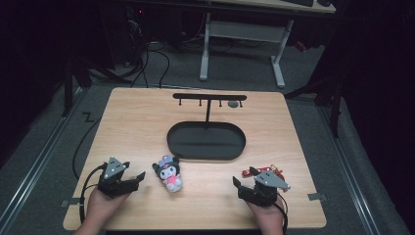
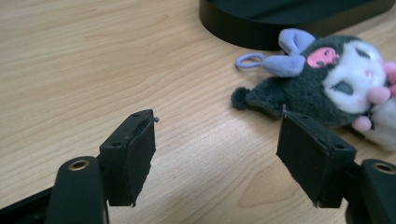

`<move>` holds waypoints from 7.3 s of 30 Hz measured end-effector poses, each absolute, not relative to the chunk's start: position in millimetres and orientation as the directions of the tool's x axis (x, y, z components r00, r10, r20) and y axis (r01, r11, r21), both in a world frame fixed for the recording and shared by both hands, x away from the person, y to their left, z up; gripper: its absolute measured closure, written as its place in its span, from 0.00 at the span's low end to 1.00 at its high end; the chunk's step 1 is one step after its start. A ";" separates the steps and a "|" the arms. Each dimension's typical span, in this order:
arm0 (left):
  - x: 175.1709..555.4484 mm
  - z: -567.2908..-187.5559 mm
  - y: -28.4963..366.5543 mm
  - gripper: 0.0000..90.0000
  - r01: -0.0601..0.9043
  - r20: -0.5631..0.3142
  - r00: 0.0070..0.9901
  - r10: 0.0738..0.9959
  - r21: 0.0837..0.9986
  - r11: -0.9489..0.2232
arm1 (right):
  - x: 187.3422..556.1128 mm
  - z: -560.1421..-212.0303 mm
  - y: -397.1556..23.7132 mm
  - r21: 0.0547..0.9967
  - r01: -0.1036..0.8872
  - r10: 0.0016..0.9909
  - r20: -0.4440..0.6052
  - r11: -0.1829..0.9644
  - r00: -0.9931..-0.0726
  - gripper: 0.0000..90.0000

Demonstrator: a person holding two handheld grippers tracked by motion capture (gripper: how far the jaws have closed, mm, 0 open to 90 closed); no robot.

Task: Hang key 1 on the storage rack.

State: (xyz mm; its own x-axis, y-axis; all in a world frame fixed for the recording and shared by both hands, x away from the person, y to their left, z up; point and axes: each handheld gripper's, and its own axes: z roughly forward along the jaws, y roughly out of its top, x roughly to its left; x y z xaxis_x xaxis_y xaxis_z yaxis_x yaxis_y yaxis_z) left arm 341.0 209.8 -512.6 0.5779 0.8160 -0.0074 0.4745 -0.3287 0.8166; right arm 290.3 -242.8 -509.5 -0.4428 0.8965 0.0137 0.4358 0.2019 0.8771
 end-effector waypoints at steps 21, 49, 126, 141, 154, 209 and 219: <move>349.1 -511.4 207.1 0.21 0.443 -0.013 0.583 0.813 0.843 -0.305 | 283.8 -516.4 -234.6 0.852 0.418 0.893 -0.119 0.317 -0.435 0.19; 347.8 -514.0 202.2 0.20 0.443 0.025 0.600 0.800 0.822 -0.357 | 287.7 -507.3 -232.0 0.772 0.549 0.890 -0.046 0.320 -0.454 0.26; 341.6 -514.5 192.3 0.18 0.399 0.052 0.664 0.746 0.818 -0.413 | 291.6 -457.0 -310.7 0.334 0.856 0.917 -0.080 0.394 -0.391 0.54; 342.5 -514.2 194.4 0.18 0.399 0.050 0.666 0.744 0.819 -0.413 | 330.3 -464.7 -325.6 0.296 0.893 0.941 -0.105 0.338 -0.321 0.56; 342.2 -514.0 197.9 0.18 0.407 0.037 0.663 0.748 0.820 -0.402 | 350.8 -477.4 -327.4 0.252 0.918 0.951 -0.091 0.308 -0.294 0.55; 337.3 -510.0 200.3 0.21 0.419 -0.015 0.662 0.749 0.836 -0.354 | 354.1 -489.8 -330.6 0.251 0.920 0.953 -0.033 0.300 -0.302 0.74; 343.0 -511.3 195.2 0.21 0.424 0.004 0.660 0.751 0.823 -0.378 | 354.1 -487.4 -328.5 0.235 0.919 0.948 -0.033 0.316 -0.317 0.74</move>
State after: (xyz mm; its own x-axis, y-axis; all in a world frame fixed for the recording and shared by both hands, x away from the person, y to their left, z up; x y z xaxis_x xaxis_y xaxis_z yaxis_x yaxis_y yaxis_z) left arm 343.0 195.2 -511.3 0.6602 0.7511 0.0044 0.4242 -0.3777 0.8230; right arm 354.1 -328.5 -487.4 -0.3172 0.9478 -0.0331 0.9193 0.3159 0.2349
